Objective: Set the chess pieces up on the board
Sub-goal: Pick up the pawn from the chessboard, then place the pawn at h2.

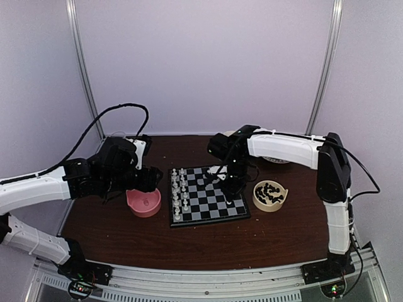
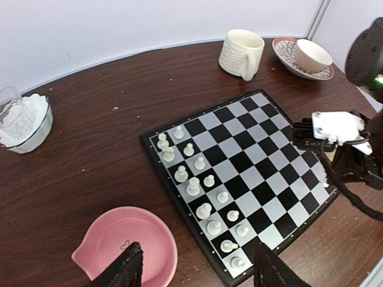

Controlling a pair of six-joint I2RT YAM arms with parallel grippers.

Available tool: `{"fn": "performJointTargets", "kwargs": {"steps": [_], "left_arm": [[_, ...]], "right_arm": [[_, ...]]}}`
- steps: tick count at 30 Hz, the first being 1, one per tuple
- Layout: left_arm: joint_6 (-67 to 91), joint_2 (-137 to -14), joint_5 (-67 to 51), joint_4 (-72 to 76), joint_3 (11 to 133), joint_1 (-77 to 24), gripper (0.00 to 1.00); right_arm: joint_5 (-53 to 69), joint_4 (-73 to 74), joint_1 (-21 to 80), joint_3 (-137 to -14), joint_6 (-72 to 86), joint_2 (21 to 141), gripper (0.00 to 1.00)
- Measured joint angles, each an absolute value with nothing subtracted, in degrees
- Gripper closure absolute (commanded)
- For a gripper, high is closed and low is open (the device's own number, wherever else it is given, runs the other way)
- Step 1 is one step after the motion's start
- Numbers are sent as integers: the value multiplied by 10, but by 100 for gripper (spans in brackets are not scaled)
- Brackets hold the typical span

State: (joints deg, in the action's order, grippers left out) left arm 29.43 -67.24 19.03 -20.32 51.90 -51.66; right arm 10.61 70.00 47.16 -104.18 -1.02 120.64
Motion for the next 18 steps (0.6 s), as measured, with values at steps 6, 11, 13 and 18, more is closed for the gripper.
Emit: {"fn": "performJointTargets", "kwargs": {"steps": [6, 11, 13, 18], "left_arm": [[311, -618, 217, -229, 494, -485, 37], [323, -567, 223, -250, 476, -459, 36], [326, -549, 224, -257, 472, -453, 37], [331, -516, 232, -277, 465, -445, 36]], "right_arm": [[103, 678, 527, -1055, -8, 1199, 100], [102, 666, 562, -1088, -9, 1202, 100], [102, 660, 567, -1103, -11, 1207, 100], [100, 650, 581, -1140, -13, 1233, 100]]}}
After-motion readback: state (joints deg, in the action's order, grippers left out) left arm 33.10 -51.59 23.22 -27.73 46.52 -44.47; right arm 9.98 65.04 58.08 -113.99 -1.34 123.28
